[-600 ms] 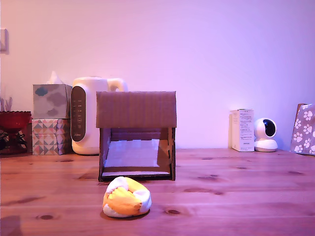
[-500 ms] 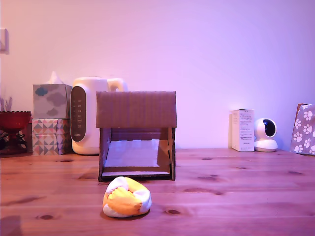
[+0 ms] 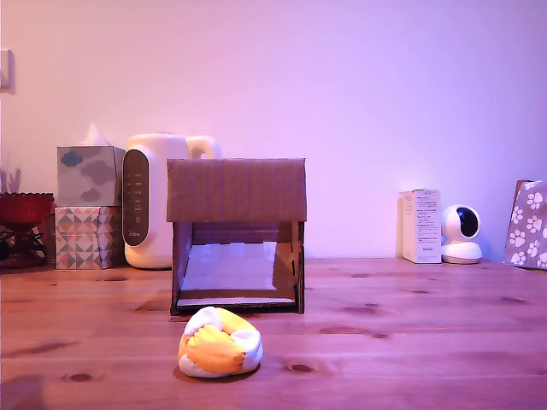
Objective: Drop the footbag into the cardboard dice tower
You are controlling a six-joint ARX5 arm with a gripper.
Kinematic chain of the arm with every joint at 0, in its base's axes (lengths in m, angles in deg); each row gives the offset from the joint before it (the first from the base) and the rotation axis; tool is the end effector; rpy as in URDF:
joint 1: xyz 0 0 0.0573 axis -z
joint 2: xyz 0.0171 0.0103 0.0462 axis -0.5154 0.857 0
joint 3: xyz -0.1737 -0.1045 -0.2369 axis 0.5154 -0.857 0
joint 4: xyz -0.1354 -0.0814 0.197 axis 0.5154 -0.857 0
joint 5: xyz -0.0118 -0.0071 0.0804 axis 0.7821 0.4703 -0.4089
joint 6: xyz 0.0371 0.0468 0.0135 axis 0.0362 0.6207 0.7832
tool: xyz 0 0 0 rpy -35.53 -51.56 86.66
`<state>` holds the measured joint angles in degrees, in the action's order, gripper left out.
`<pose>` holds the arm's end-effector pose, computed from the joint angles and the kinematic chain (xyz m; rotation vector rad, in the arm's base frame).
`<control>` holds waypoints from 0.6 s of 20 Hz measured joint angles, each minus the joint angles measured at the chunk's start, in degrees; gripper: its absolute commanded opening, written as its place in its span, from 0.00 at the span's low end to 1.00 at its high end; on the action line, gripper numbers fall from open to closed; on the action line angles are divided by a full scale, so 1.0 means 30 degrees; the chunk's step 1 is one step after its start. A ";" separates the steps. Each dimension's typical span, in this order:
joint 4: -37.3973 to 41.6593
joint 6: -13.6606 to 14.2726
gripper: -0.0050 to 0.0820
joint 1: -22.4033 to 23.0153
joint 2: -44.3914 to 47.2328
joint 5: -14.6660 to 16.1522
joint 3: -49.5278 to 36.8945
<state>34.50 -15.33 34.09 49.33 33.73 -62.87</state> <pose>0.0564 -0.0051 0.1524 -0.0340 0.2083 -0.0994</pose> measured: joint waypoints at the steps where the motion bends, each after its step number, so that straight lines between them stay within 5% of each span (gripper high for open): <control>1: 0.0466 -0.0306 0.03 0.0000 0.0000 0.0364 -0.0007; 6: 0.3300 -0.2171 0.03 0.0000 0.0000 0.2681 -0.0015; 12: 0.3439 -0.2688 0.03 0.0546 0.0102 0.4707 0.1137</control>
<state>44.82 -23.40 35.73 49.64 47.85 -59.46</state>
